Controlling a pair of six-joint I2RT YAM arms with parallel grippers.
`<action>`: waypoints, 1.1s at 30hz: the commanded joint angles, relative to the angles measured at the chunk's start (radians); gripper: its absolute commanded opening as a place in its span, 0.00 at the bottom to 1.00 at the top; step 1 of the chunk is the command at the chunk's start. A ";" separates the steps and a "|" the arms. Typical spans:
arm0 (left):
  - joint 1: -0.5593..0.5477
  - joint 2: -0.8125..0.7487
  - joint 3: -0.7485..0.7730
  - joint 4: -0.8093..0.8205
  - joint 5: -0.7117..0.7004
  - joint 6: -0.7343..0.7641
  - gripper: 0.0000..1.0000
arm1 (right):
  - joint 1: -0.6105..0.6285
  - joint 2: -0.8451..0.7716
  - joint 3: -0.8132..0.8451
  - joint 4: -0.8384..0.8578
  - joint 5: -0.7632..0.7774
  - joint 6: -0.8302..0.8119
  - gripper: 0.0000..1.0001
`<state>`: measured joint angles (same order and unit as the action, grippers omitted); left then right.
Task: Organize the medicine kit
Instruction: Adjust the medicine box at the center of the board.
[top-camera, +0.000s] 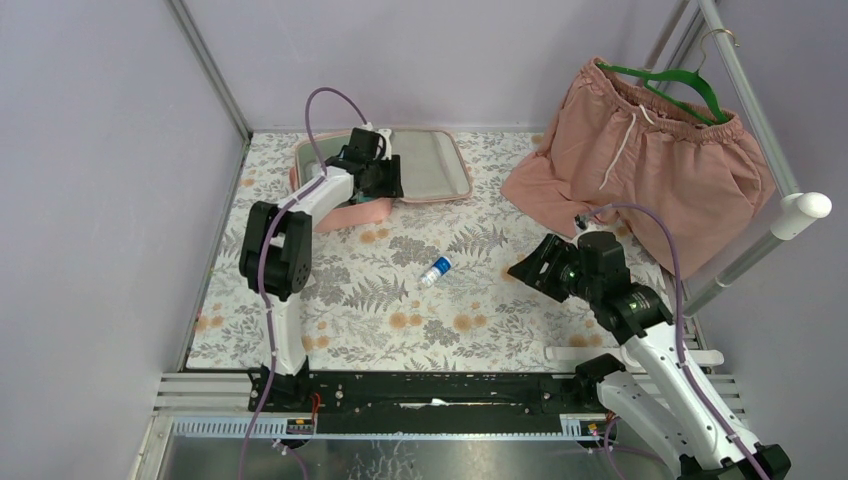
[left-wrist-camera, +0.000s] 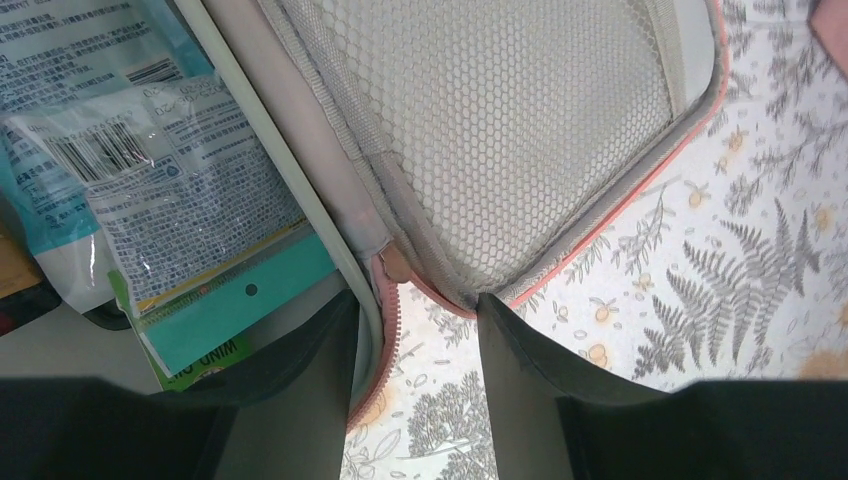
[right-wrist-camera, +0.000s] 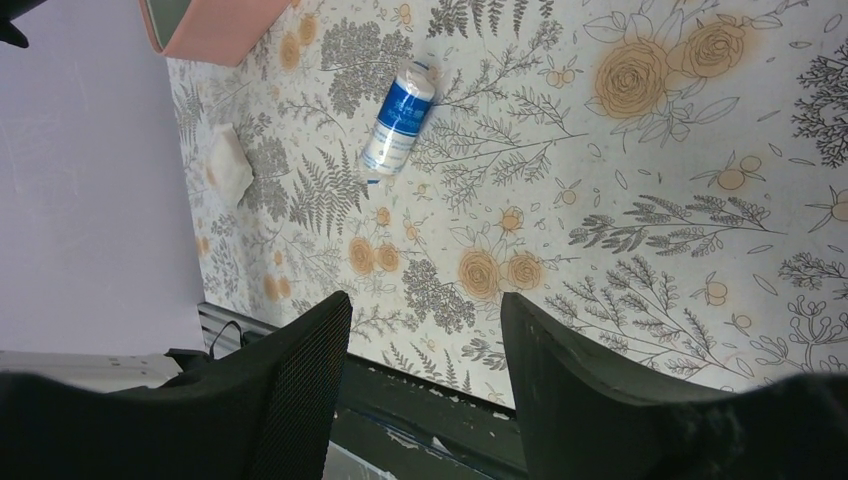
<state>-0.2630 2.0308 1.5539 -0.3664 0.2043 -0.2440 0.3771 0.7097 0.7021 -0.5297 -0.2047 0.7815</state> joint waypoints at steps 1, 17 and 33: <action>-0.085 -0.051 -0.055 -0.109 0.037 0.095 0.53 | 0.001 -0.024 -0.023 0.016 -0.029 -0.010 0.65; -0.286 -0.310 -0.351 -0.055 -0.046 -0.101 0.52 | 0.002 -0.032 0.049 -0.128 0.248 -0.037 0.70; -0.080 -0.500 -0.451 -0.024 -0.090 -0.179 0.87 | 0.003 0.038 -0.010 -0.037 -0.007 -0.106 0.65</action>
<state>-0.4271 1.5681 1.1748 -0.4416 0.1101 -0.3653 0.3767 0.7086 0.7227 -0.6514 -0.0387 0.7147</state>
